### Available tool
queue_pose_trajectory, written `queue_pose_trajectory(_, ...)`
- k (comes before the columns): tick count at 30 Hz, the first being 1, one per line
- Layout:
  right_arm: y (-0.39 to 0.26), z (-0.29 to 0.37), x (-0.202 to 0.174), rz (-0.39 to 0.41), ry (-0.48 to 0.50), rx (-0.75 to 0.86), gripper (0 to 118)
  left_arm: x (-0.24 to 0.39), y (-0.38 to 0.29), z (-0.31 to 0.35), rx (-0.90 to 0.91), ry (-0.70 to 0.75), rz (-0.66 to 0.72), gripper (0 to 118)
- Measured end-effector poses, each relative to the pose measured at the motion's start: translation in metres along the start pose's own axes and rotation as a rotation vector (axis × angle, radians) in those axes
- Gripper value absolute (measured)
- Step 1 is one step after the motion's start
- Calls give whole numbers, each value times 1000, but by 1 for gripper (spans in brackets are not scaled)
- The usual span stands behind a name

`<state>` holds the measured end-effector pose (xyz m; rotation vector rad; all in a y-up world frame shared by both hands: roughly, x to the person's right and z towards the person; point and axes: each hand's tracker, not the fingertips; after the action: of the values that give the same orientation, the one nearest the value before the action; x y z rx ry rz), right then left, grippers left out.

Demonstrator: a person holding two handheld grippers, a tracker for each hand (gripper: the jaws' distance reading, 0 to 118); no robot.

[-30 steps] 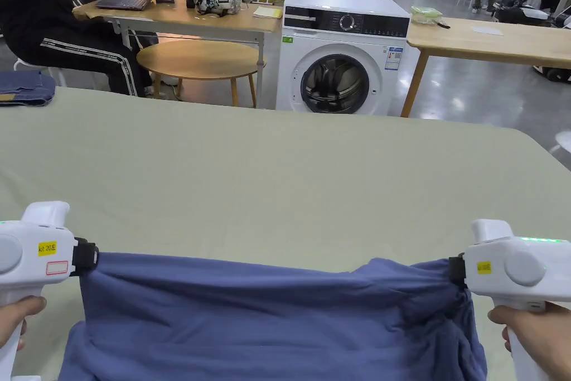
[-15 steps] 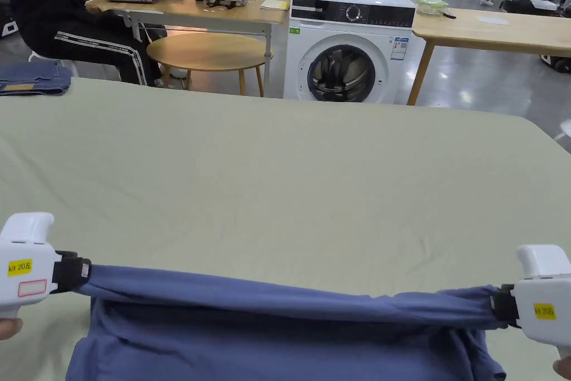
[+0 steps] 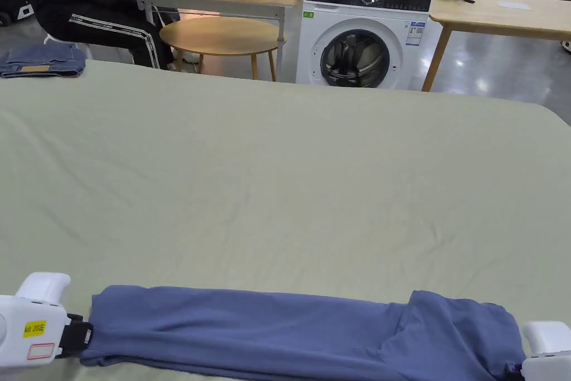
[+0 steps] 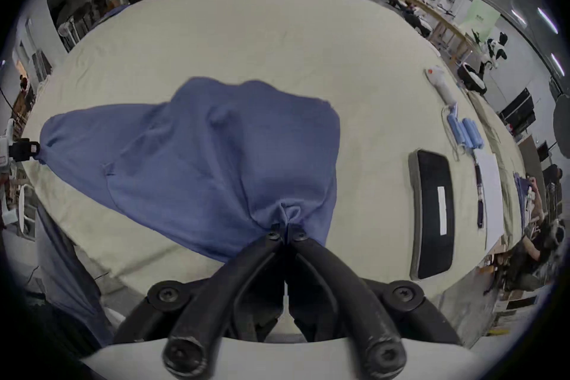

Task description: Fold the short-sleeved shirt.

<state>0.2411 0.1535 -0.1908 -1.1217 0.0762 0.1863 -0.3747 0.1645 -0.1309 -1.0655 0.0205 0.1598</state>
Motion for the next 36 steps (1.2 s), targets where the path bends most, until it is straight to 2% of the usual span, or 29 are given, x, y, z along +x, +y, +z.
queue_pose_trajectory(8,-3,-23,-12,1,-36,-16,0,-1,1,-22,-37,28,2,0)
queue_pose_trajectory(10,-2,-13,-18,5,-46,-13,3,-1,2,-18,-40,26,3,0)
queue_pose_trajectory(11,-1,-8,-18,4,-51,-14,8,0,4,-15,-38,27,3,0)
queue_pose_trajectory(12,0,-2,-19,2,-57,-11,21,2,6,-12,-30,33,3,5)
queue_pose_trajectory(13,5,4,-17,-2,-82,7,46,4,8,-8,-13,44,0,21)
queue_pose_trajectory(14,8,11,-17,-7,-112,36,63,7,10,-2,9,64,0,33)
queue_pose_trajectory(15,12,19,-18,-13,-127,67,70,8,14,2,26,62,7,42)
queue_pose_trajectory(17,22,25,-12,-26,-127,128,70,9,22,10,81,21,43,57)
queue_pose_trajectory(22,46,35,-27,-65,-102,289,70,32,41,26,250,-6,12,59)
queue_pose_trajectory(27,63,46,-64,-94,-10,529,67,67,52,37,472,38,-44,59)
queue_pose_trajectory(29,71,49,-83,-96,10,609,55,82,54,44,577,70,-78,59)
queue_pose_trajectory(30,74,50,-90,-102,19,644,45,88,55,46,622,83,-91,59)
queue_pose_trajectory(31,78,51,-98,-108,29,677,29,95,56,48,671,99,-105,59)
queue_pose_trajectory(33,86,58,-114,-116,44,743,18,107,57,55,747,115,-131,57)
queue_pose_trajectory(36,94,65,-133,-117,25,838,0,117,60,58,843,179,-140,26)
